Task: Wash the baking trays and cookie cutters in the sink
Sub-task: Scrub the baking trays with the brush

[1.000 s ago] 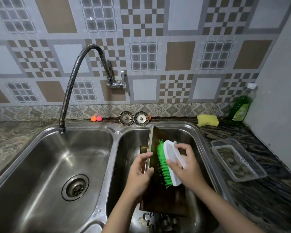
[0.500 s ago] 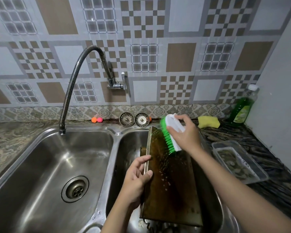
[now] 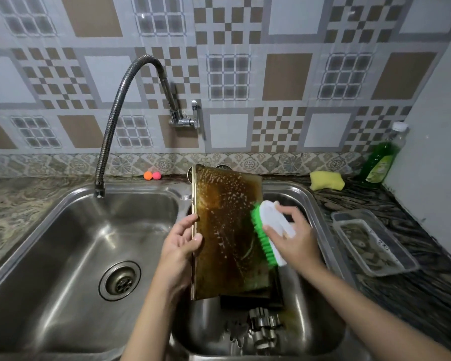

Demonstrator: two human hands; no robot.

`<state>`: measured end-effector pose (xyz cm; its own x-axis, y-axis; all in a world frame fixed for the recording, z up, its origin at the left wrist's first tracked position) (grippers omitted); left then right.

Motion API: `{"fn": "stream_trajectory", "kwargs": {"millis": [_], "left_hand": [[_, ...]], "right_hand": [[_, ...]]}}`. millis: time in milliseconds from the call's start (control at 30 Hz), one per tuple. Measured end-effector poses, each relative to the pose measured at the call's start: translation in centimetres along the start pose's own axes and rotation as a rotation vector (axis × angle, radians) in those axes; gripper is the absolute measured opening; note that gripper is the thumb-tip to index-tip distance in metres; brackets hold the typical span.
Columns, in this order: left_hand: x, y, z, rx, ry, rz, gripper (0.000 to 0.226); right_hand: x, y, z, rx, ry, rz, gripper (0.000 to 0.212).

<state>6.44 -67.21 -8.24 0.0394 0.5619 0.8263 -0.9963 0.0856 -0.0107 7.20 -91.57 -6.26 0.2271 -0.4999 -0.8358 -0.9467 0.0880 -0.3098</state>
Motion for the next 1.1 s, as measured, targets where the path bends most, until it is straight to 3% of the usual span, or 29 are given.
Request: {"fn": "stream_trajectory", "kwargs": {"millis": [133,333,500,767,933,1100], "left_hand": [[-1.8,0.1,1.4,-0.047,-0.049,-0.049,0.048],[-0.7,-1.6,2.0,0.072,0.032,0.021,0.038],[0.8,-2.1,-0.3,0.17,0.079,0.086,0.041],[-1.2,-0.3,-0.2,0.172,0.115,0.03,0.04],[-3.7,0.5,1.9,0.092,0.075,-0.047,0.04],[-5.5,1.9,3.1,0.045,-0.048,-0.098,0.038]], "right_hand": [[-1.3,-7.1,-2.0,0.164,-0.039,0.121,0.039],[-7.1,-0.2,4.9,-0.055,-0.178,-0.04,0.04],[-6.7,8.1,7.2,-0.192,-0.281,-0.058,0.042],[0.1,0.9,2.2,0.074,-0.102,0.158,0.043],[-4.4,2.7,5.6,-0.097,-0.235,-0.013,0.046],[-5.1,-3.1,3.5,0.006,-0.122,0.038,0.04]]}}
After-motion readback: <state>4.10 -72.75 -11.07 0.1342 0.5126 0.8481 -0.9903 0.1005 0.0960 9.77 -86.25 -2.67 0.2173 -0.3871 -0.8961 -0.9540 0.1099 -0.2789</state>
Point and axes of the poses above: each hand's wrist, its own y-axis away from the middle knuckle, its own z-axis out of the palm, x = y × z, the point moved 7 cm from there along -y, towards the middle knuckle, and after that the axes turned 3 degrees about -x, right-handed, at the moved point
